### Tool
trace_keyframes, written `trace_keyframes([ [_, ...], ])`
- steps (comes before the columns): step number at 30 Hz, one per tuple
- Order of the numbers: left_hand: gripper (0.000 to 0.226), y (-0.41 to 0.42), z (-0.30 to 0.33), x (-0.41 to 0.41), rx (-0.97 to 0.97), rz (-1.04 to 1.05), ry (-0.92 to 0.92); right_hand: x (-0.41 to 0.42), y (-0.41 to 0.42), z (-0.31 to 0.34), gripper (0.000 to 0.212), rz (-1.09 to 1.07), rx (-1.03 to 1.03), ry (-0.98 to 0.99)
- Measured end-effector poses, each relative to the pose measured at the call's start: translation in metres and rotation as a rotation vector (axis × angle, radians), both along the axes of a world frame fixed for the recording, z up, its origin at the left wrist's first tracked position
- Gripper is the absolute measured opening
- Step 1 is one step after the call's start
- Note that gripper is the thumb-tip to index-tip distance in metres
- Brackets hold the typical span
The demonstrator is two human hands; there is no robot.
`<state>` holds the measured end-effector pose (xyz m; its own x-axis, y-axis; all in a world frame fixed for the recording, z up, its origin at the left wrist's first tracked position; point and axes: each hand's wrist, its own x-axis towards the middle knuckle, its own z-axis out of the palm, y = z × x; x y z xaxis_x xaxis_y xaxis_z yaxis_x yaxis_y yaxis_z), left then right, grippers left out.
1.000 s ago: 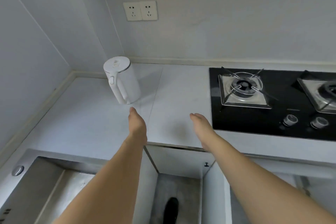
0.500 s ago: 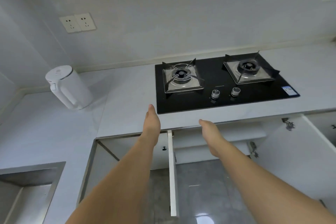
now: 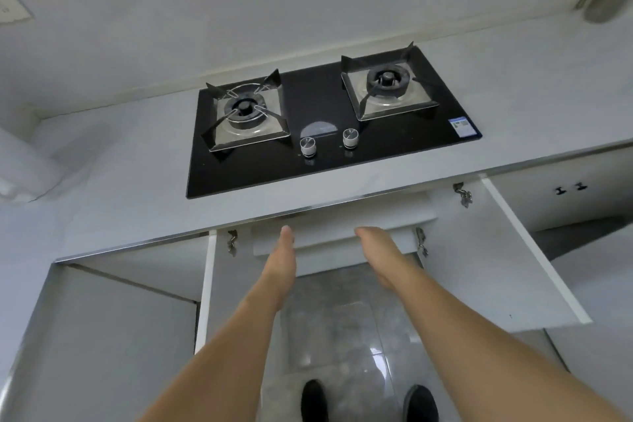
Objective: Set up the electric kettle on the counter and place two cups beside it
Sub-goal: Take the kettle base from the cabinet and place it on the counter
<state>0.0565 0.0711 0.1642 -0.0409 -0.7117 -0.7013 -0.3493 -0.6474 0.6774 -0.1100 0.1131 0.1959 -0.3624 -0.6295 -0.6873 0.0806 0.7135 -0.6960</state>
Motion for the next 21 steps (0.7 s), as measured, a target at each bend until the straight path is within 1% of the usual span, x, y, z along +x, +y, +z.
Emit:
trace_keyframes([
  [3, 0.069, -0.008, -0.041, -0.021, -0.013, -0.041, -0.090, -0.018, -0.013, -0.044, 0.047, -0.003, 0.000, 0.025],
  [6, 0.067, -0.023, -0.105, -0.037, -0.102, -0.079, -0.106, -0.032, -0.030, -0.111, 0.049, -0.010, -0.019, -0.012],
  [10, 0.060, -0.035, -0.216, -0.052, -0.267, -0.078, -0.099, -0.036, -0.048, -0.222, 0.047, -0.004, -0.058, -0.044],
  [11, 0.059, -0.037, -0.246, -0.054, -0.324, -0.067, -0.095, -0.036, -0.053, -0.253, 0.047, -0.003, -0.077, -0.052],
  [13, 0.055, -0.045, -0.289, -0.056, -0.437, -0.037, -0.090, -0.037, -0.063, -0.298, 0.047, -0.005, -0.100, -0.090],
  [14, 0.050, -0.049, -0.306, -0.057, -0.505, -0.026, -0.075, -0.038, -0.067, -0.318, 0.046, -0.011, -0.114, -0.115],
  [16, 0.028, -0.056, -0.348, -0.060, -0.644, -0.017, -0.057, -0.035, -0.078, -0.366, 0.041, -0.018, -0.175, -0.154],
  [17, 0.023, -0.062, -0.370, -0.062, -0.716, -0.008, -0.070, -0.034, -0.083, -0.389, 0.038, -0.011, -0.219, -0.146],
  [19, 0.023, -0.077, -0.403, -0.063, -0.843, 0.009, -0.106, -0.032, -0.093, -0.420, 0.023, -0.007, -0.313, -0.100],
  [20, 0.022, -0.081, -0.422, -0.062, -0.917, 0.026, -0.113, -0.029, -0.097, -0.437, 0.024, -0.005, -0.374, -0.092],
  [21, 0.020, -0.087, -0.434, -0.060, -0.977, 0.035, -0.128, -0.028, -0.104, -0.449, 0.032, -0.011, -0.438, -0.100],
])
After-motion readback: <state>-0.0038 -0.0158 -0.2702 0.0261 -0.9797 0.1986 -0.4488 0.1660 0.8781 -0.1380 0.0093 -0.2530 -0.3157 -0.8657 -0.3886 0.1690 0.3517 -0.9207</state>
